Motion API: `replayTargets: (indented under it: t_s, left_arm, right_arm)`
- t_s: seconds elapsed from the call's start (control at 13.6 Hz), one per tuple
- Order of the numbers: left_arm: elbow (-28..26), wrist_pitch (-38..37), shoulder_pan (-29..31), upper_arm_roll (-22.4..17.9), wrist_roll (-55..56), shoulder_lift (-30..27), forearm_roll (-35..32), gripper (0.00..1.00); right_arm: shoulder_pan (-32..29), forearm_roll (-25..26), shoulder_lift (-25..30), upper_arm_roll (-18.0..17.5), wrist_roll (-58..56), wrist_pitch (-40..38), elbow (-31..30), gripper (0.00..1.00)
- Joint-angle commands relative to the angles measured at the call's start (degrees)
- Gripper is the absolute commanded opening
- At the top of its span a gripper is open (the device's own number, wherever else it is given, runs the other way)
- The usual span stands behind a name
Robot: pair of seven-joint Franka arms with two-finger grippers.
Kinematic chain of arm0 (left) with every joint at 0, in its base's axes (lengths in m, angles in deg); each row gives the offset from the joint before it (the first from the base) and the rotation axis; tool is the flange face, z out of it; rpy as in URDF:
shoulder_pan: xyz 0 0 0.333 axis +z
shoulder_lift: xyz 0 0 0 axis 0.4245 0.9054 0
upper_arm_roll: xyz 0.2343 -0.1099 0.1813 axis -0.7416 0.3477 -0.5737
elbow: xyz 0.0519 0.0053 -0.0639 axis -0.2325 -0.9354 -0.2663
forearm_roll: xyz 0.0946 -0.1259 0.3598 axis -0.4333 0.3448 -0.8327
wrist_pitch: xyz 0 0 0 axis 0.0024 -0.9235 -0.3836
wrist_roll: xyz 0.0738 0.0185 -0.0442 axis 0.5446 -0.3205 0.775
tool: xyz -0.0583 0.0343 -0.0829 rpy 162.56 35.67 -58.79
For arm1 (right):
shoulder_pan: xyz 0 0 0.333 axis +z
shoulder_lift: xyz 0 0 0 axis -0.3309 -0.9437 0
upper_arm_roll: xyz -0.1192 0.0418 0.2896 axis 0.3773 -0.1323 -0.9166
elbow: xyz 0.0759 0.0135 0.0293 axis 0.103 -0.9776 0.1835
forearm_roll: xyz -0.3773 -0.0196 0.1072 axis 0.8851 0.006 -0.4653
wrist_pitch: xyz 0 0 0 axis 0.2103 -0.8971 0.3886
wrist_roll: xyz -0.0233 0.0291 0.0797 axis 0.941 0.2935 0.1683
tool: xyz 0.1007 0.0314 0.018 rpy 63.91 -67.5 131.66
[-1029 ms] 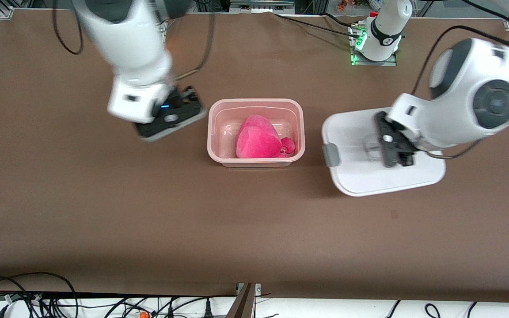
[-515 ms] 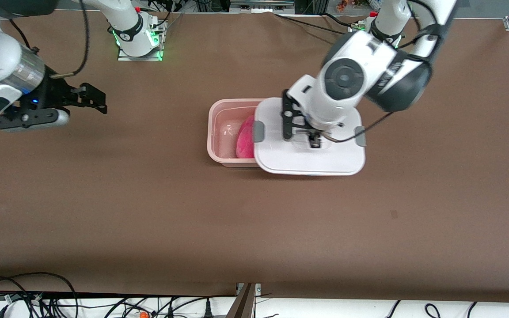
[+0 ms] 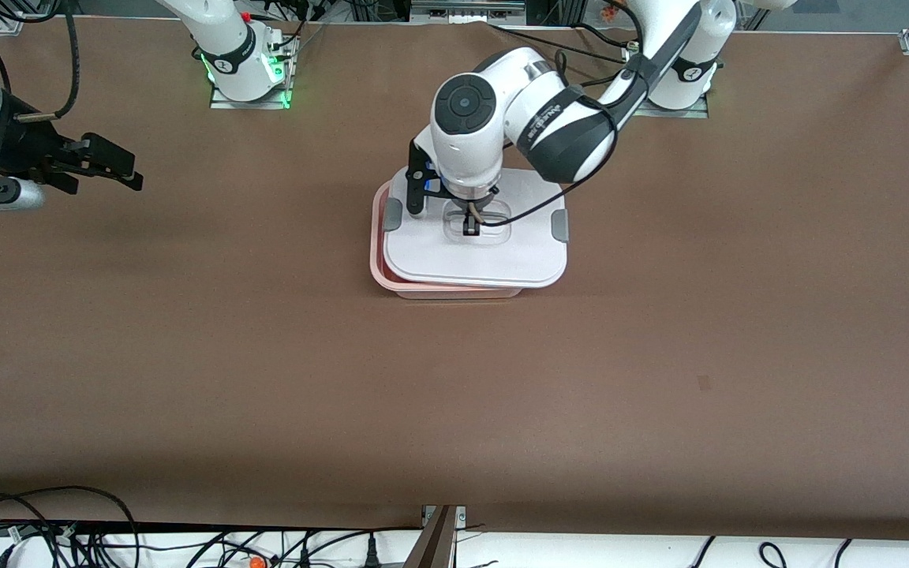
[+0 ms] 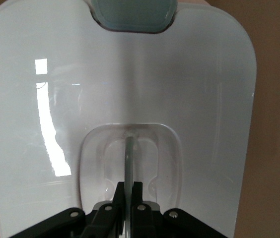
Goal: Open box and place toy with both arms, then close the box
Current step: 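Carry the lid back over the box with the left gripper while the right gripper withdraws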
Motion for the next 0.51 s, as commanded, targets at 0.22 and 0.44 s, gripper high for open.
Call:
replayTargets:
  t_s: [0.22,0.44]
  left_arm:
    - [6.0,0.6,-3.1,-0.9,4.9,5.2,-2.6,0.00]
    - [6.0,0.6,-3.1,-0.8,5.5,5.4,-2.6,0.00]
  right_arm:
    - [-1.1,3.0,2.3,-2.0,0.4,1.7,-3.6,1.00]
    - [-1.1,3.2,2.2,-2.0,0.3,1.6,-3.6,1.00]
